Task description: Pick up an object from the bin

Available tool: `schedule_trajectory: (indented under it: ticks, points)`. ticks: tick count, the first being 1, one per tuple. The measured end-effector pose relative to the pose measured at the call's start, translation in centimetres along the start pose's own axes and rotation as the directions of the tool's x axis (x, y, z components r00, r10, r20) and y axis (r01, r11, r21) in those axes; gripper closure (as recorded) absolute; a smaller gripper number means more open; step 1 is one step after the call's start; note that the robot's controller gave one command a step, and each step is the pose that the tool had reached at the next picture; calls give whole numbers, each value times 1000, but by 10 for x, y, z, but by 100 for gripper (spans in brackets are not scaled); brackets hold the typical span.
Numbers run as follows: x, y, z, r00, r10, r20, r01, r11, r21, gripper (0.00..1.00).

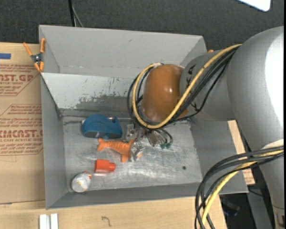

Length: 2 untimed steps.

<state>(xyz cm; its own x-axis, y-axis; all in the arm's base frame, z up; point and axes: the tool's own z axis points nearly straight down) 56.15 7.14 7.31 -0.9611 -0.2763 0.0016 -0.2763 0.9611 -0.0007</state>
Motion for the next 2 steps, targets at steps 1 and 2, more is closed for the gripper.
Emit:
schedule_trajectory:
  ticks: [1,2]
  points:
    - [0,0,0,1000,0,0,0,1000,0,100]
    - [72,-12,-140,917,-399,3,399,917,-1,100]
